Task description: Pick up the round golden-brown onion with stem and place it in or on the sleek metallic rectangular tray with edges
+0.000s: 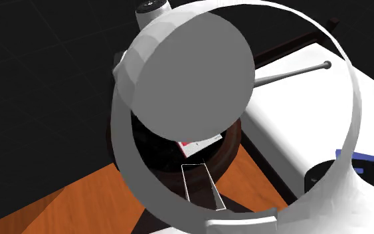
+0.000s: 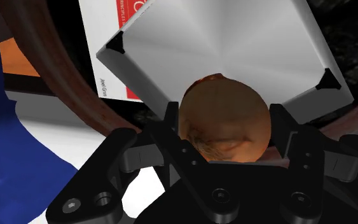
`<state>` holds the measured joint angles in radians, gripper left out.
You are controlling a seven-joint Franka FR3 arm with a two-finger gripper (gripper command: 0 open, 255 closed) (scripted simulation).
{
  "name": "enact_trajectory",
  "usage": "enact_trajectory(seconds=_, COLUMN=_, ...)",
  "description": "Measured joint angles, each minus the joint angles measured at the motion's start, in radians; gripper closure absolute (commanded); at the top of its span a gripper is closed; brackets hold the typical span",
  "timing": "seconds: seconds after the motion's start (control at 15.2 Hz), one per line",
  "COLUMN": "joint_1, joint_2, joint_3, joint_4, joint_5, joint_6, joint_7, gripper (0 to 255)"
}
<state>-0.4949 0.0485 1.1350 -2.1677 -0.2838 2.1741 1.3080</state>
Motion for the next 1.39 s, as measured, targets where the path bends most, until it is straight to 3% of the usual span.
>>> enact_trajectory(seconds=0.53, joint_1=0.051, joint_2=0.124, joint_3=-0.04, joint_4=-0.032, joint_5=-0.156, joint_6=0.061, joint_7=0.124, gripper=255)
enact_trajectory(seconds=0.92, joint_1=0.059, joint_2=0.137, joint_3=-0.048, joint_4=-0.035, joint_5=-0.174, joint_6=0.068, joint_7=0.136, gripper=255)
enact_trajectory(seconds=0.99, joint_1=0.059, joint_2=0.137, joint_3=-0.048, joint_4=-0.035, joint_5=-0.174, joint_6=0.069, joint_7=0.136, gripper=0)
enact_trajectory(seconds=1.39, joint_1=0.059, joint_2=0.137, joint_3=-0.048, joint_4=-0.035, joint_5=-0.174, joint_6=0.069, joint_7=0.137, gripper=0)
